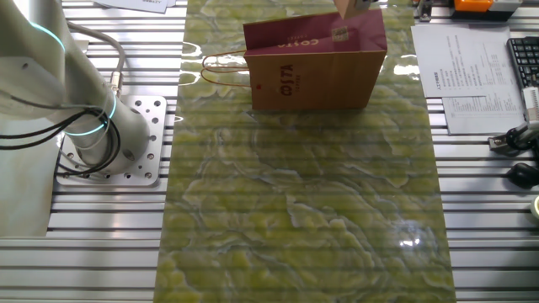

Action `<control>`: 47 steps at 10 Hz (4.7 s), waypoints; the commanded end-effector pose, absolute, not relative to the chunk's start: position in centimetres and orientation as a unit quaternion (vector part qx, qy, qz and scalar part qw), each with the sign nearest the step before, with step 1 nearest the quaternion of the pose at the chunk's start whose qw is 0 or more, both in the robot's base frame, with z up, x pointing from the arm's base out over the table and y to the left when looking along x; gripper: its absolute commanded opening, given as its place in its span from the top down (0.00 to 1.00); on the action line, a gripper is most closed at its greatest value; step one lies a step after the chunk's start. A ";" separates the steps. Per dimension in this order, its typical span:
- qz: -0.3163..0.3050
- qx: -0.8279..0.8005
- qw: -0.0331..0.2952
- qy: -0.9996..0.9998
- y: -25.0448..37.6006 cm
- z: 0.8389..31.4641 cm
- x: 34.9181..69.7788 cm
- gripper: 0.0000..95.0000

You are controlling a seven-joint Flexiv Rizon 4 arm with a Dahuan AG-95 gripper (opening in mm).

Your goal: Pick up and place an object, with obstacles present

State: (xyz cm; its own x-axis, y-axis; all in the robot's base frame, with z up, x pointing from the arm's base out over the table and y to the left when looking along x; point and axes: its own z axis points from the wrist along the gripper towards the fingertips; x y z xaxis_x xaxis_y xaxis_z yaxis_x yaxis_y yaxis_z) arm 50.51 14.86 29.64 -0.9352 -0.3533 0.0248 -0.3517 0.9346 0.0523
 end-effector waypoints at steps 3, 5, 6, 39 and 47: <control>-0.036 0.103 0.000 -0.994 14.8 29.6 50.3 1.00; -0.034 0.091 0.004 -0.995 15.1 29.4 50.4 1.00; -0.032 0.098 0.006 -0.995 14.4 29.5 50.4 1.00; -0.006 0.495 0.090 -0.864 -2.4 19.0 51.5 1.00; 0.023 0.522 0.042 -0.852 -2.2 15.0 50.8 1.00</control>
State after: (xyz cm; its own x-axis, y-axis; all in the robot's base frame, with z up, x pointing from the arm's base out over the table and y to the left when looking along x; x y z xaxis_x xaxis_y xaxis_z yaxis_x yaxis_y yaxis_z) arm 50.64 -2.25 15.01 -0.4487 -0.8886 0.0951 -0.8926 0.4508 0.0013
